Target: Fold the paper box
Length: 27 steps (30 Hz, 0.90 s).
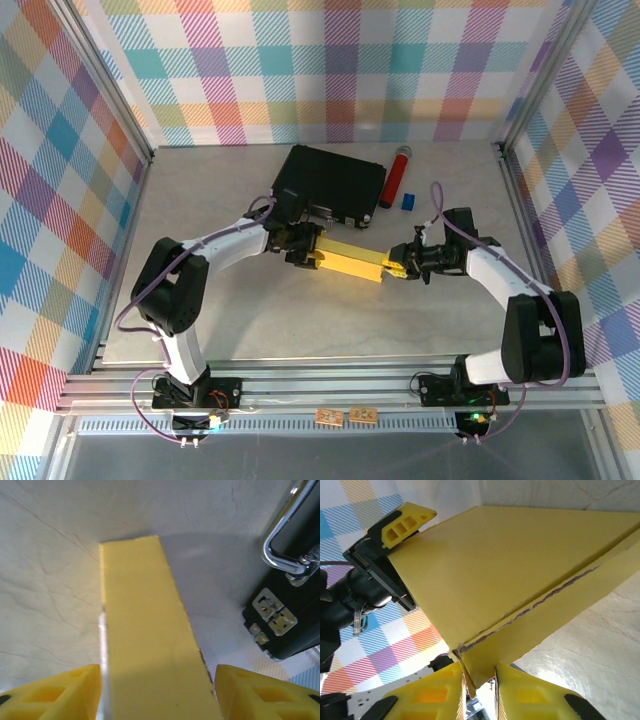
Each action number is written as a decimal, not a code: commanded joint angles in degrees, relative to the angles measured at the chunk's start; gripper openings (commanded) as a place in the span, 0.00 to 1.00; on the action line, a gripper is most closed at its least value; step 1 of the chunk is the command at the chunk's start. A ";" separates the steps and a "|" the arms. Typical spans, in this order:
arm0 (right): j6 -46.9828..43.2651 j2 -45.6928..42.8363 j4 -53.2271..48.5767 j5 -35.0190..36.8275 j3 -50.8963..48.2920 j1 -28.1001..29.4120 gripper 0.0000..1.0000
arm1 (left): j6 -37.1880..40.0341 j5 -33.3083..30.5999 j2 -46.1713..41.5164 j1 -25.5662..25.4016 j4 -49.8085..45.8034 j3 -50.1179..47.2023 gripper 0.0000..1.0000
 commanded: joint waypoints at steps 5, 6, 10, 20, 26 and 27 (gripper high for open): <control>-1.81 -4.86 -8.10 14.57 -3.77 9.79 0.25 | 8.76 -2.75 -7.72 0.92 -4.23 -11.80 0.64; -1.57 -5.59 -7.75 15.98 -4.76 11.07 0.26 | 11.15 -2.79 -8.16 0.98 -2.34 -13.76 0.64; -2.30 -6.29 -6.82 21.41 -7.59 12.33 0.33 | 15.96 -3.37 -7.14 1.75 -0.43 -16.40 0.68; -9.61 -6.81 -15.66 29.67 3.58 12.19 0.53 | 27.87 -4.29 -9.22 5.70 -19.31 -10.43 1.00; -9.82 -10.56 -19.28 35.96 8.31 10.53 0.63 | 34.05 -8.93 -15.87 8.79 -28.05 -8.63 1.00; -9.79 -11.90 -19.37 36.90 8.86 9.35 1.00 | 36.16 -10.75 -18.00 9.60 -28.49 -7.73 1.00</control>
